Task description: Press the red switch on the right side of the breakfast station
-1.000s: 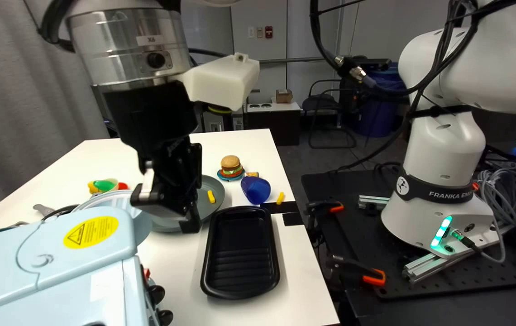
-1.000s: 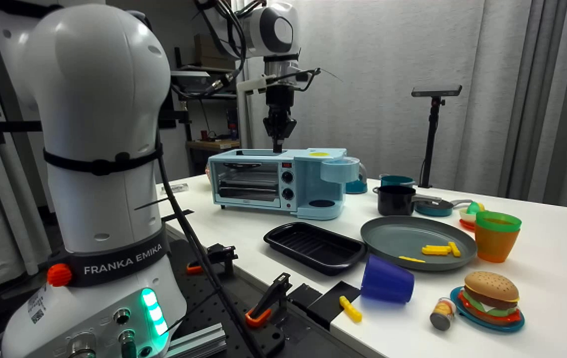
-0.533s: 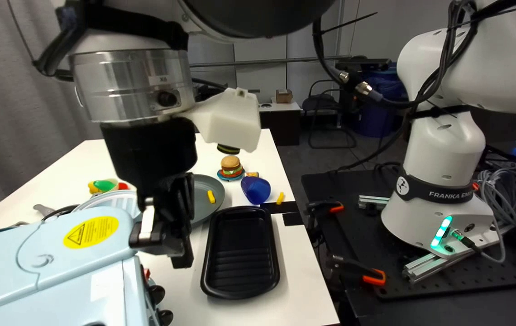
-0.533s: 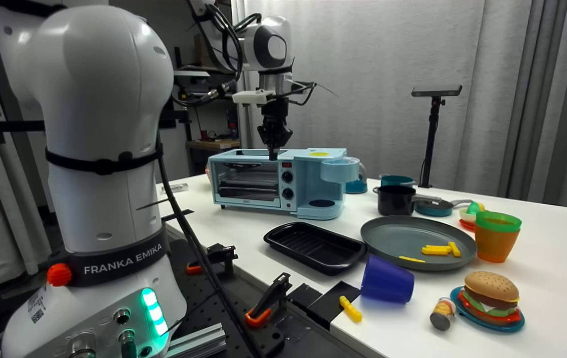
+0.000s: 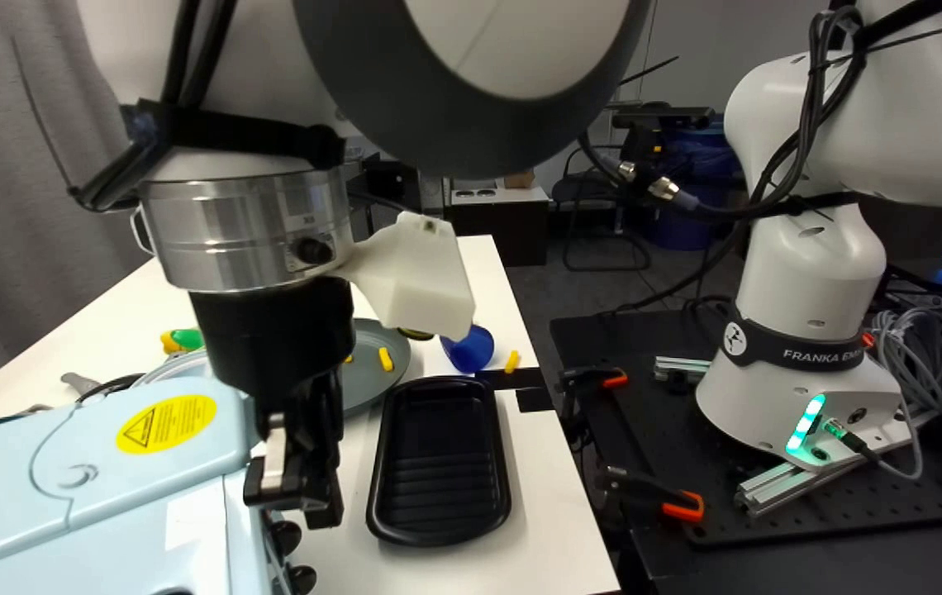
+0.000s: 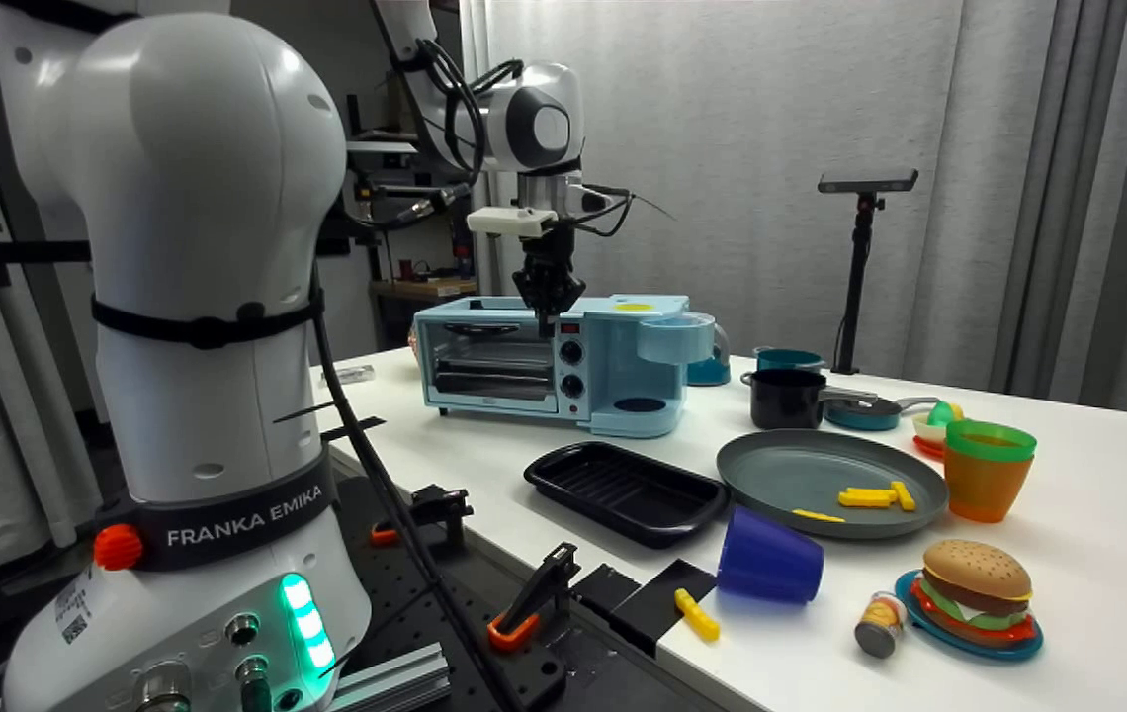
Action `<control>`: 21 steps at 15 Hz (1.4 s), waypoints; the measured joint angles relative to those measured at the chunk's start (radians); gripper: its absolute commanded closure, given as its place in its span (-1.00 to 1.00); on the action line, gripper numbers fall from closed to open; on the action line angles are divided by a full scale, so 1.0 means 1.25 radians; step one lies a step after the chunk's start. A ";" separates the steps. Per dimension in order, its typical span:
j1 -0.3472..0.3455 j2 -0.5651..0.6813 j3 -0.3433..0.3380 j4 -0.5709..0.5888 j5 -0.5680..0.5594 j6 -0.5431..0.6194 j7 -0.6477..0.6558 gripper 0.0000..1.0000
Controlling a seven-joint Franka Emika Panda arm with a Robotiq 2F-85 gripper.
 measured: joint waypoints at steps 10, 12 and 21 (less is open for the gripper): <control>-0.001 0.011 -0.015 0.004 -0.013 0.019 -0.045 1.00; -0.002 0.012 -0.016 0.004 -0.020 0.029 -0.045 1.00; -0.004 0.025 -0.023 0.007 -0.068 0.070 -0.045 1.00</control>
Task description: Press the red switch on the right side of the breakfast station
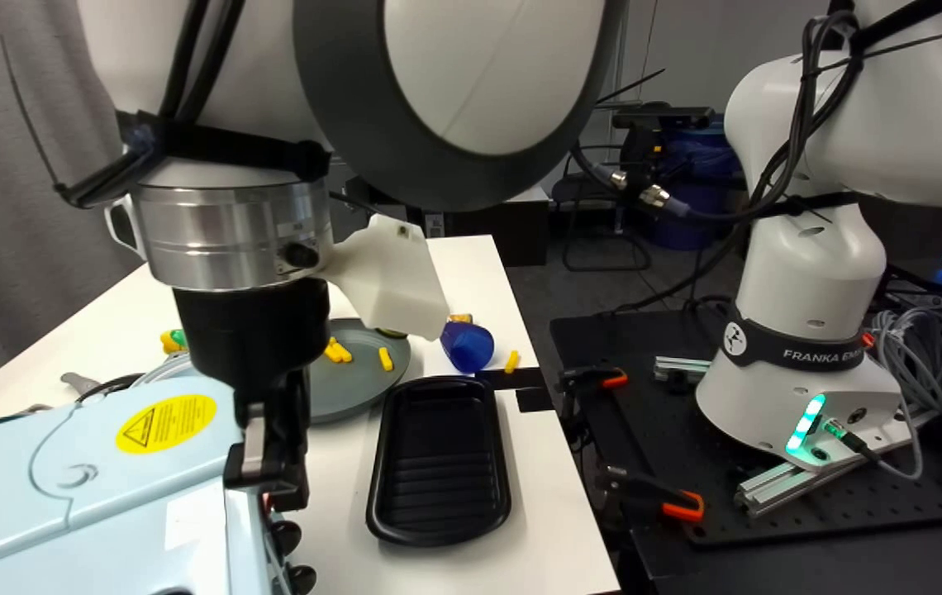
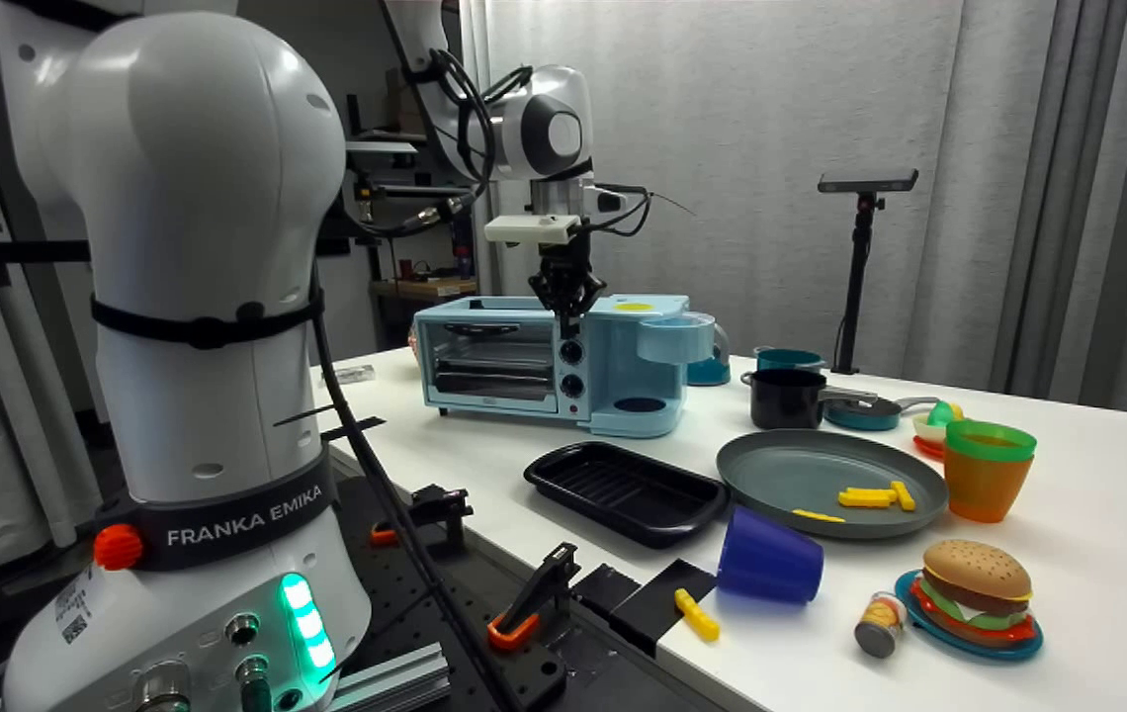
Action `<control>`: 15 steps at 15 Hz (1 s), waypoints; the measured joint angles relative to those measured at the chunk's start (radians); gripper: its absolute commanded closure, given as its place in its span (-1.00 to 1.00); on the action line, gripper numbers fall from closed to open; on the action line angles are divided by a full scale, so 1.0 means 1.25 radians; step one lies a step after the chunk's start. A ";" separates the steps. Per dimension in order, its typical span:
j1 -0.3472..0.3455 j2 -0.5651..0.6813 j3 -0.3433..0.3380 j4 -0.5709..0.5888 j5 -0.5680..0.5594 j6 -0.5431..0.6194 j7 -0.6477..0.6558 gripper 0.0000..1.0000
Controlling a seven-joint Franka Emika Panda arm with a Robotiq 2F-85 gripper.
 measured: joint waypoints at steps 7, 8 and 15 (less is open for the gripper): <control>0.000 0.001 0.000 0.000 -0.007 0.002 0.000 1.00; 0.000 0.001 0.000 0.000 -0.011 0.002 0.001 1.00; 0.000 0.000 -0.012 -0.007 -0.145 0.070 0.076 1.00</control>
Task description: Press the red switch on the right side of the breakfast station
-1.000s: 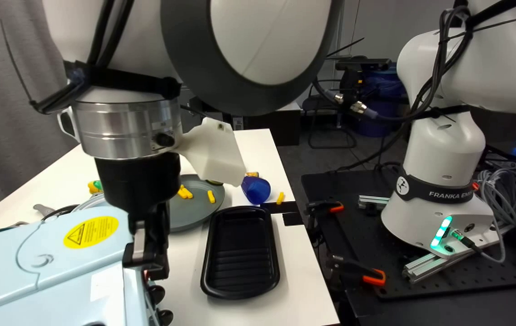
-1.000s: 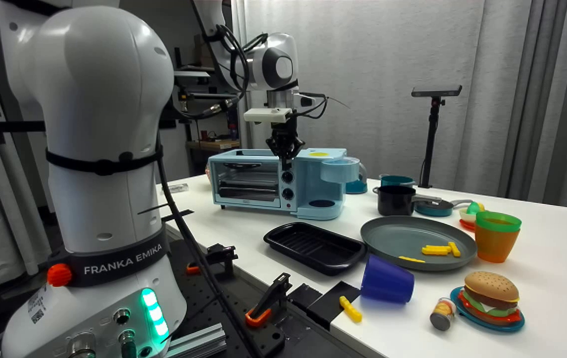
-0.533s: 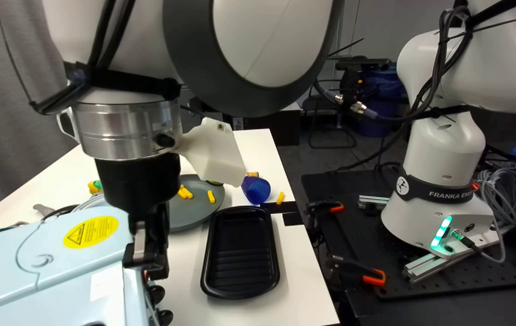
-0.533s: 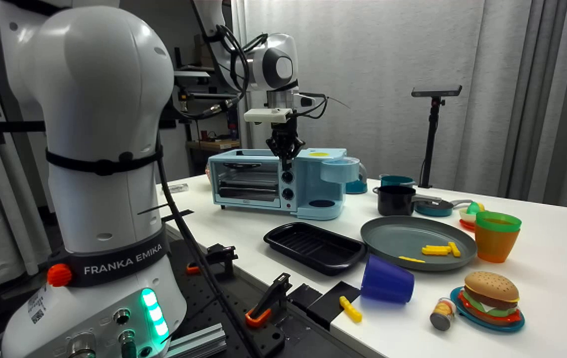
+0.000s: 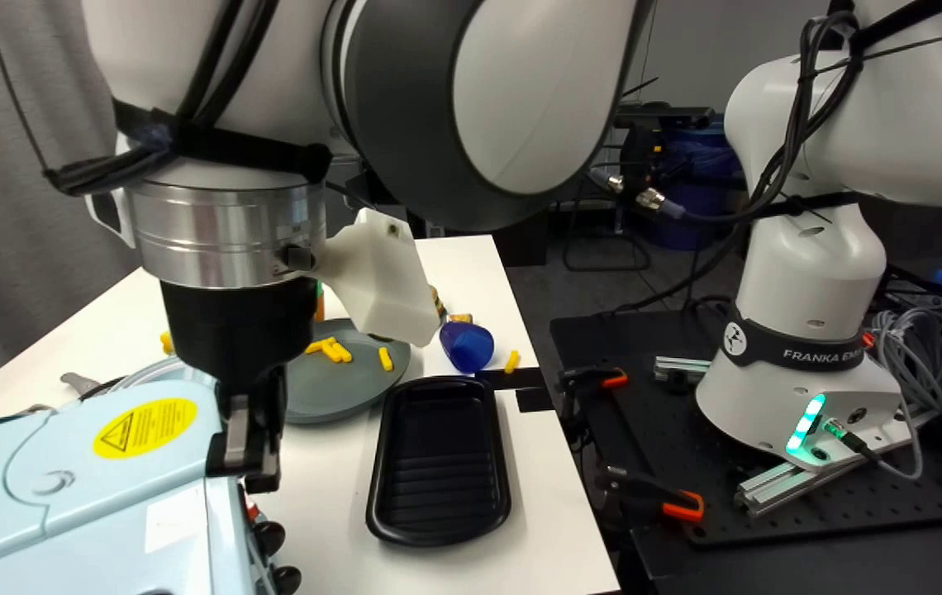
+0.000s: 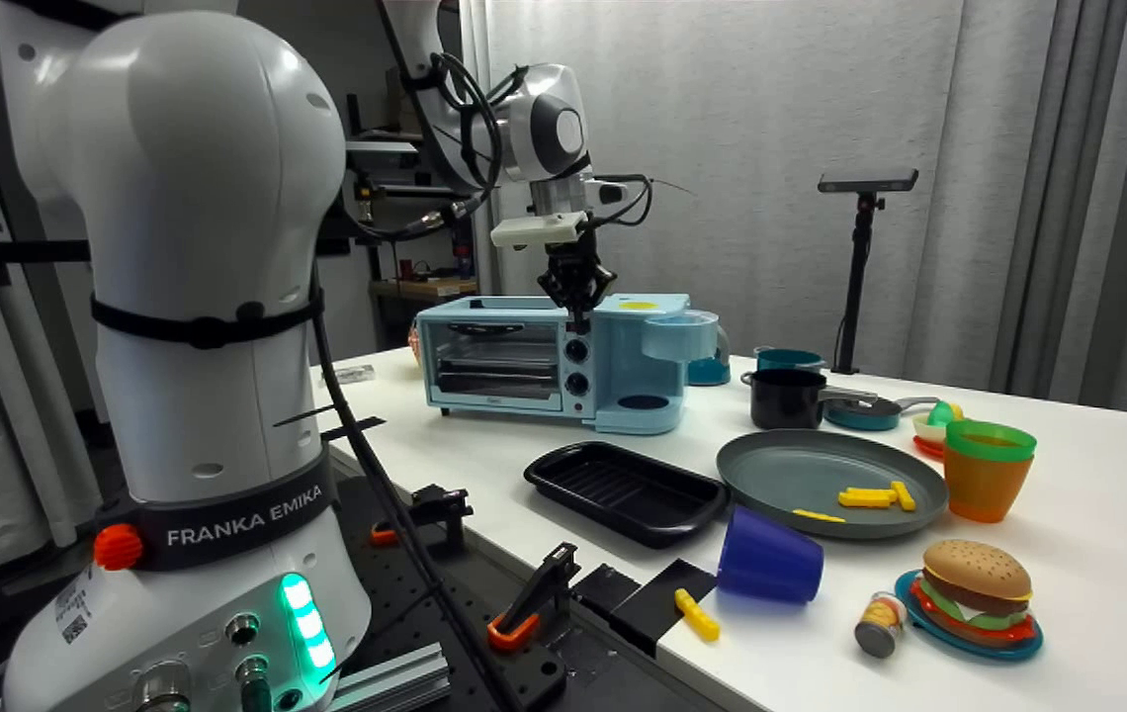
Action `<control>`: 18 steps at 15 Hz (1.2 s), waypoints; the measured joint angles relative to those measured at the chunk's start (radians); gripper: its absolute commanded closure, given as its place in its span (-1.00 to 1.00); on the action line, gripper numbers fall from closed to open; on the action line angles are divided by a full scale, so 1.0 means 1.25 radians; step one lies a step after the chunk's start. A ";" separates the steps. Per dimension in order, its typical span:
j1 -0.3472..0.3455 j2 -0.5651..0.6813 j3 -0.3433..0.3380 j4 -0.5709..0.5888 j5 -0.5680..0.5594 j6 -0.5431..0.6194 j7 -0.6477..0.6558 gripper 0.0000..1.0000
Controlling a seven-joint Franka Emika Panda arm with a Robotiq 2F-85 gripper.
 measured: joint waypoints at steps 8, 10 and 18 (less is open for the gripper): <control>0.000 -0.001 -0.020 0.001 -0.136 0.056 0.098 1.00; 0.000 -0.001 -0.020 0.001 -0.114 0.047 0.089 1.00; -0.003 -0.025 -0.015 0.009 0.080 -0.239 -0.008 1.00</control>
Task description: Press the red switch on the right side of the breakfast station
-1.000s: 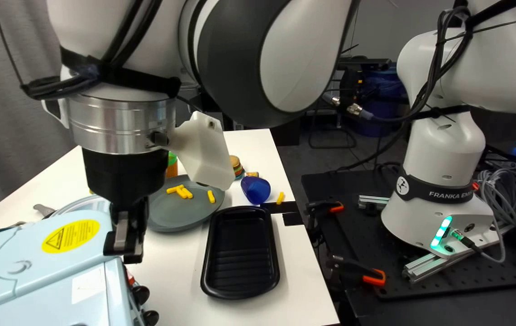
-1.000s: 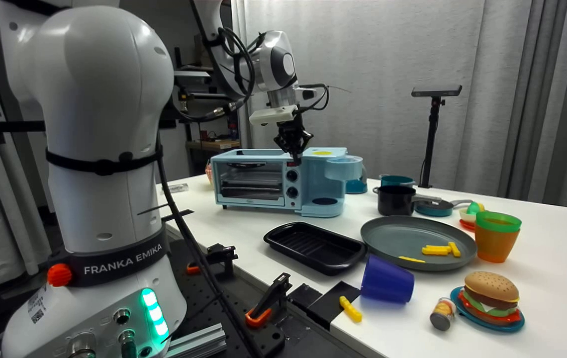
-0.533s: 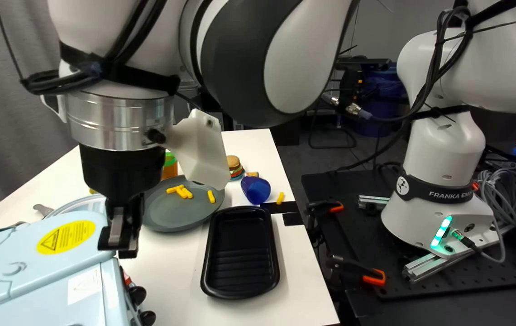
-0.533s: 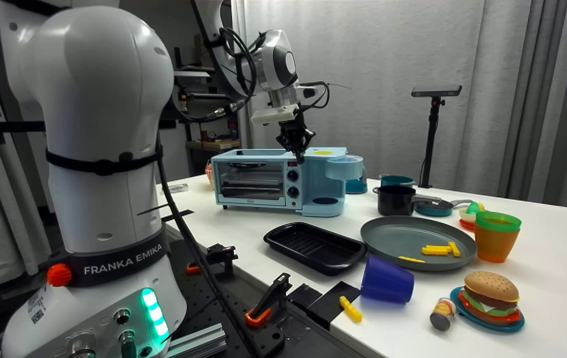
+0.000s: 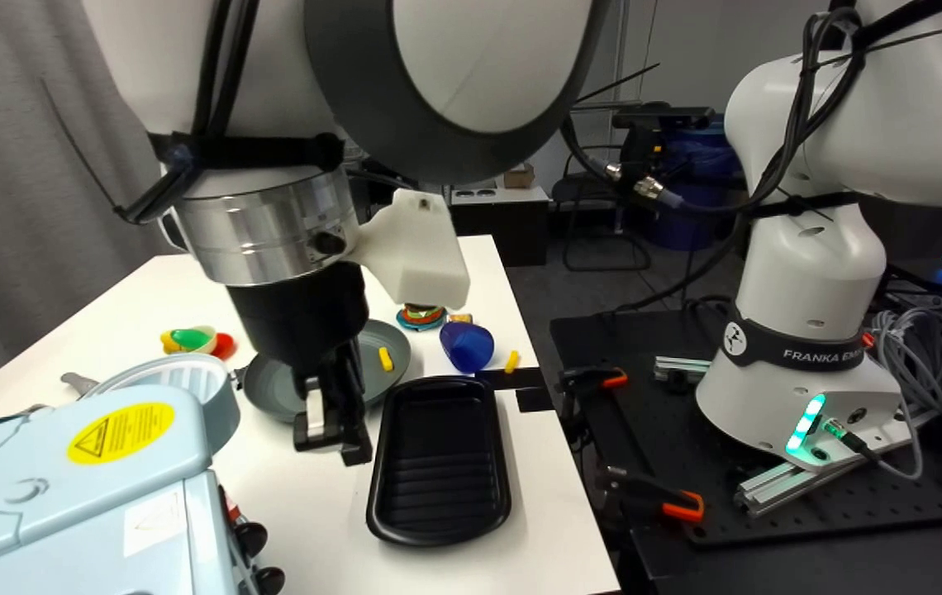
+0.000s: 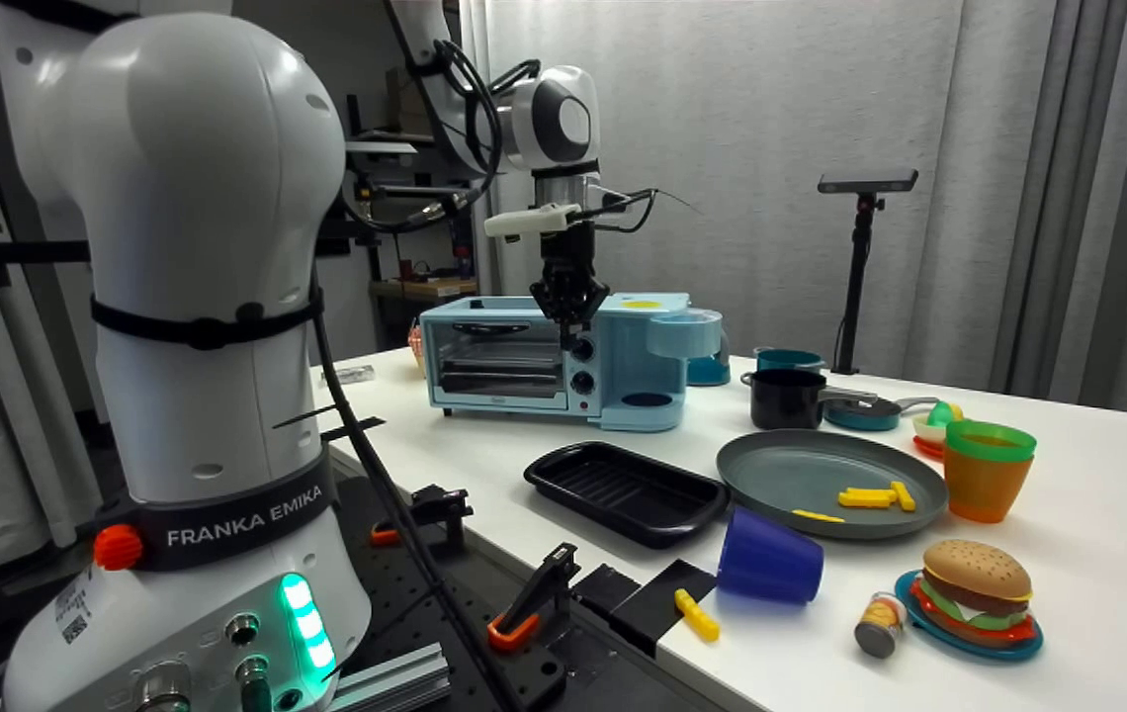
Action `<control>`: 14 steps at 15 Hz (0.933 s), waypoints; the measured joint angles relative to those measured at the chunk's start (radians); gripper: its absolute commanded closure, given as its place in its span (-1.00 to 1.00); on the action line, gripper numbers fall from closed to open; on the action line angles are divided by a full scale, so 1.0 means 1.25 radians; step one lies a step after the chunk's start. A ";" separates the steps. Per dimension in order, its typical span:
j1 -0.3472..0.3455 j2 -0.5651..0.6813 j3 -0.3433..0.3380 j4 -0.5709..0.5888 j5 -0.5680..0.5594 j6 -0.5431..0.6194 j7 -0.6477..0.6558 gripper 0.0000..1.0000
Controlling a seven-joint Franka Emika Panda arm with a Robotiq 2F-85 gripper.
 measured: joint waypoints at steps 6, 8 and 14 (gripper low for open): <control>-0.013 -0.060 -0.009 0.038 0.018 -0.192 0.008 1.00; -0.017 -0.084 -0.011 0.050 0.020 -0.232 0.017 1.00; -0.036 -0.162 -0.013 0.077 0.020 -0.309 0.047 1.00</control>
